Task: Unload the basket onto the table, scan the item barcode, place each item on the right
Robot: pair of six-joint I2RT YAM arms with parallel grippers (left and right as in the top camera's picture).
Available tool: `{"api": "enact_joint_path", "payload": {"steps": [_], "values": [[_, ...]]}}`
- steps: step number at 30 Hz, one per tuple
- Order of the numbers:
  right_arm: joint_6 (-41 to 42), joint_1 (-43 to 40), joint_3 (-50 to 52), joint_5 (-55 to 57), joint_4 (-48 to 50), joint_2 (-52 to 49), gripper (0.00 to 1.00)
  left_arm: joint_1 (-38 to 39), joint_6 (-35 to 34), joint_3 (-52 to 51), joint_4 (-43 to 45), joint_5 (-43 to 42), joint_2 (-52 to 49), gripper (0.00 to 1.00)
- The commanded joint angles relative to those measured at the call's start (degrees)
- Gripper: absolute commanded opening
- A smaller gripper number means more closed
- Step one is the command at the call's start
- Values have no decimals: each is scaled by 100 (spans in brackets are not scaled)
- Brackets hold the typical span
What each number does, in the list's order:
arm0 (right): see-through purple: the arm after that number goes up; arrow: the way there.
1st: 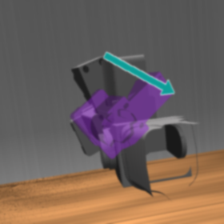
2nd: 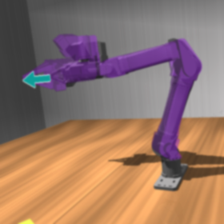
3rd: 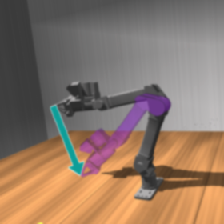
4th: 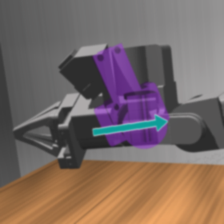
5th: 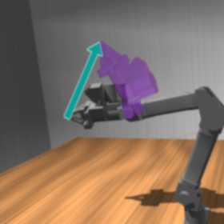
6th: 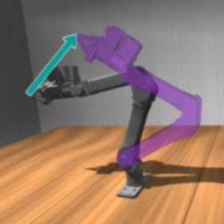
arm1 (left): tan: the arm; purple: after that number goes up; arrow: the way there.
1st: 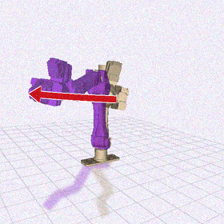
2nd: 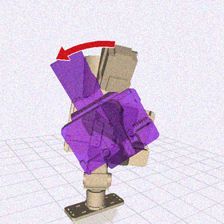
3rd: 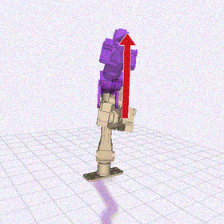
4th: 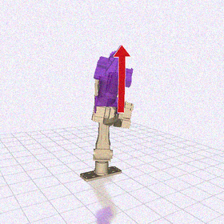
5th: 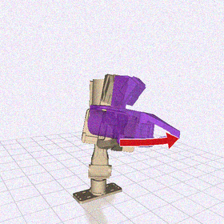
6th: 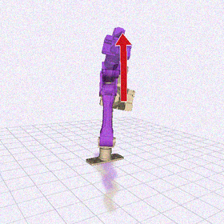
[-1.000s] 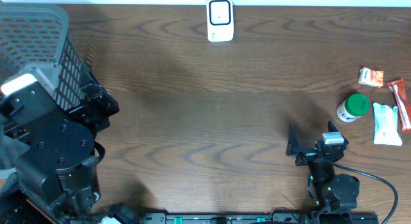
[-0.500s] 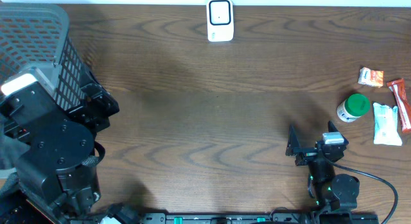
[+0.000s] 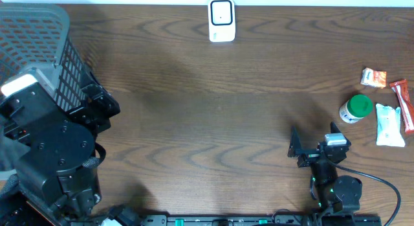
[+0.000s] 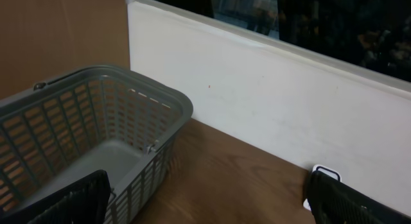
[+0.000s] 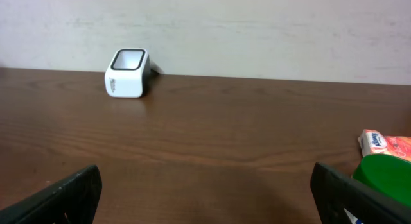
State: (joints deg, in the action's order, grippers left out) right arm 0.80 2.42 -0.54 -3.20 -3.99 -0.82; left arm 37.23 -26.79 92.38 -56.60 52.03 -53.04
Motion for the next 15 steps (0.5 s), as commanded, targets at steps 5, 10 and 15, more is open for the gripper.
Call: {"api": "enact_joint_path", "payload": {"steps": [5,10,15], "values": [[-2,-50,22,-13,-4,50,99,-317,-2,-525,125,-352,144,98],[-2,-50,22,-13,-4,50,99,-1274,302,-2188,1617,-1563,748,98],[-2,-50,22,-13,-4,50,100,-2186,1390,-4135,3639,-3464,1762,98]]}}
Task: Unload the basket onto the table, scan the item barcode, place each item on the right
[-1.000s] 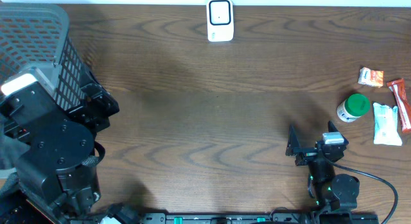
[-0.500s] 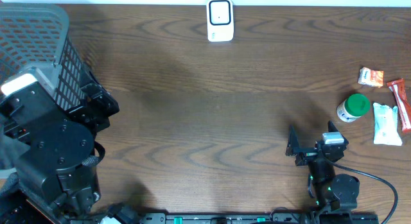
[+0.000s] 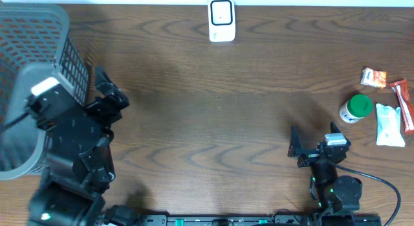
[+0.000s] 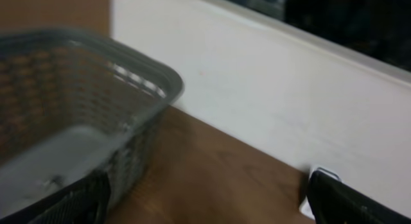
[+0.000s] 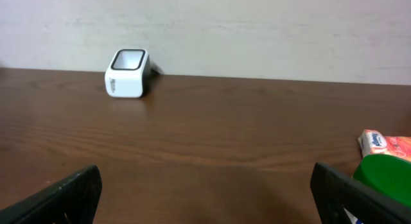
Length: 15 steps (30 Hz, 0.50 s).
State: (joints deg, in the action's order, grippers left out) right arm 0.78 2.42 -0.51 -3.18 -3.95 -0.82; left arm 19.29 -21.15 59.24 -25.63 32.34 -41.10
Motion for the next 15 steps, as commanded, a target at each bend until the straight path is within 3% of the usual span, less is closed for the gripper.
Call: {"api": "enact_joint_path", "payload": {"steps": [1,7,15], "values": [[0,-50,20,-15,-9,50,99,-496,951,-1121,796,-1714,763,98],[0,-50,20,-15,-9,50,99,-1196,1106,-2964,1679,-2492,2107,98],[0,-50,20,-15,-9,50,99,-1502,1108,-4286,2068,-2645,3276,98]]}}
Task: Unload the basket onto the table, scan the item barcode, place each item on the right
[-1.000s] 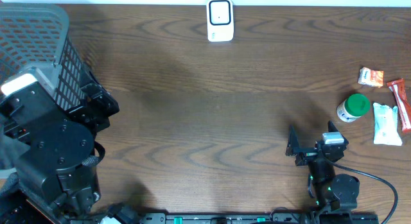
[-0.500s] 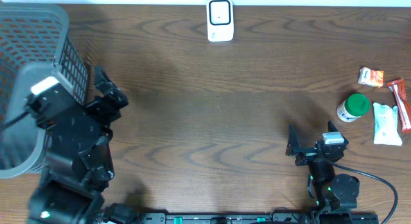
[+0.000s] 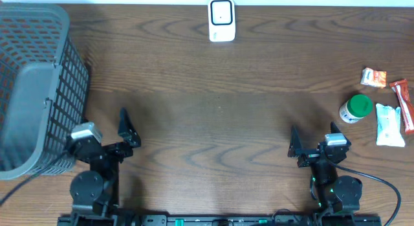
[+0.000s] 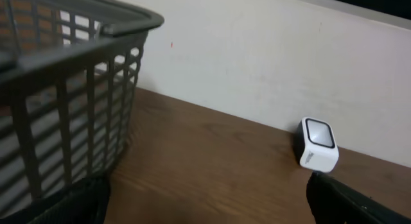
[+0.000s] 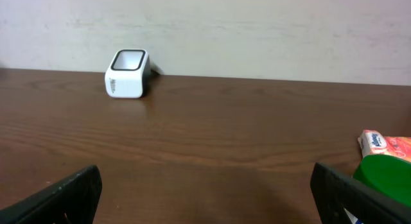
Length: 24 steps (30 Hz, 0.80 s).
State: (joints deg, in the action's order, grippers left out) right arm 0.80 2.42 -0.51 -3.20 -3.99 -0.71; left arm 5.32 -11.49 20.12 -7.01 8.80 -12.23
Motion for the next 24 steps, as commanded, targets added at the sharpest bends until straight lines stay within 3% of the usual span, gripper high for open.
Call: {"api": "enact_joint_path", "payload": {"steps": [1,10,14,19,24], "values": [[-2,-50,20,-13,-4,39,99,-116,142,-505,286,-330,490,98],[-2,-50,20,-11,-4,39,99,-118,142,-1552,1005,-542,1071,98],[-2,-50,20,-13,-4,39,99,-120,232,-1746,1012,-573,1185,98],[-2,-50,20,-13,-4,39,99,-120,935,-1952,1010,-977,1213,98],[-2,-50,20,-13,-4,39,99,-120,1088,-1991,584,-949,1213,98]]}}
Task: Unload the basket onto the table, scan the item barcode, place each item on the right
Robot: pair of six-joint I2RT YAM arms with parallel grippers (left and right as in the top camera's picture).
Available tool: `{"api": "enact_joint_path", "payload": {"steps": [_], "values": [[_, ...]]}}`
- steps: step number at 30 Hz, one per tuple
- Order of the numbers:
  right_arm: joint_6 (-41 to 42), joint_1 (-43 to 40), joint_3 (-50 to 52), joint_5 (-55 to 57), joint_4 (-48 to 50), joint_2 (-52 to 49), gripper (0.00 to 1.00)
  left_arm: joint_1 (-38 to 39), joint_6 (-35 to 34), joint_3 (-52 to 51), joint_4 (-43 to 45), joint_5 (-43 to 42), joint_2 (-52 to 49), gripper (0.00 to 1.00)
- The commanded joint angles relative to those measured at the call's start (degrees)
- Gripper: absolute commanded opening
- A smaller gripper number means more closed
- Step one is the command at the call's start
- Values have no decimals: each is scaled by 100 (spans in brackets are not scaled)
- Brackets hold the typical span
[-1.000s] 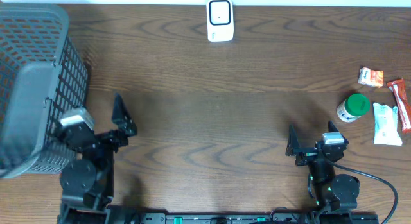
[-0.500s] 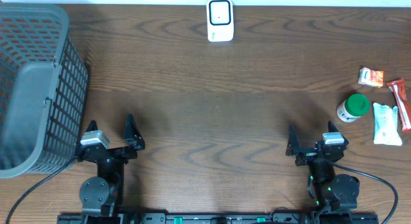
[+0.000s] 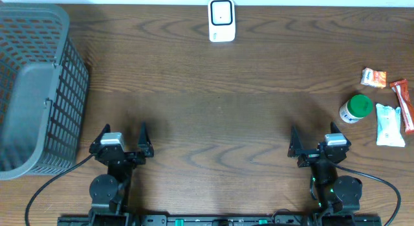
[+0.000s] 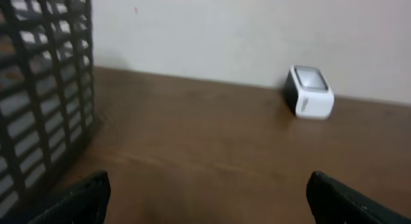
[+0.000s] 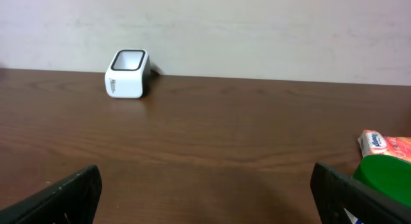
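The white barcode scanner (image 3: 221, 20) stands at the table's far edge, also seen in both wrist views (image 4: 309, 101) (image 5: 128, 74). Items lie at the right: a green-capped white bottle (image 3: 355, 109), an orange packet (image 3: 374, 77), a red bar (image 3: 403, 104) and a white pouch (image 3: 389, 124). My left gripper (image 3: 121, 140) sits low at the near left, open and empty. My right gripper (image 3: 312, 145) rests at the near right, open and empty, left of the bottle (image 5: 384, 178).
A large grey mesh basket (image 3: 35, 83) fills the far left corner; its wall (image 4: 38, 102) shows in the left wrist view. A pale wall (image 5: 257, 31) runs behind the table's far edge.
My left arm has settled lower and a little to the right at the near edge, now facing the scanner squarely. The right arm and the items have not moved.
My left arm stood raised high over the basket at the left. Then it was lower beside the basket, then folded down near the front edge, and now rests there. My right arm stayed parked and open throughout.
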State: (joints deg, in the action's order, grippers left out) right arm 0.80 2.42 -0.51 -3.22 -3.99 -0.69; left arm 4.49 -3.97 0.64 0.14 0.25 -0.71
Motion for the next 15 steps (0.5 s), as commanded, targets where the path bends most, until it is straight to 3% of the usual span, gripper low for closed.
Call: {"api": "enact_joint_path", "payload": {"steps": [1,15], "values": [[-2,-50,20,-11,-4,37,99,-37,337,-44,-256,-46,61,98],[-2,-50,20,-11,-4,37,99,-35,352,-42,-433,20,55,98]]}}
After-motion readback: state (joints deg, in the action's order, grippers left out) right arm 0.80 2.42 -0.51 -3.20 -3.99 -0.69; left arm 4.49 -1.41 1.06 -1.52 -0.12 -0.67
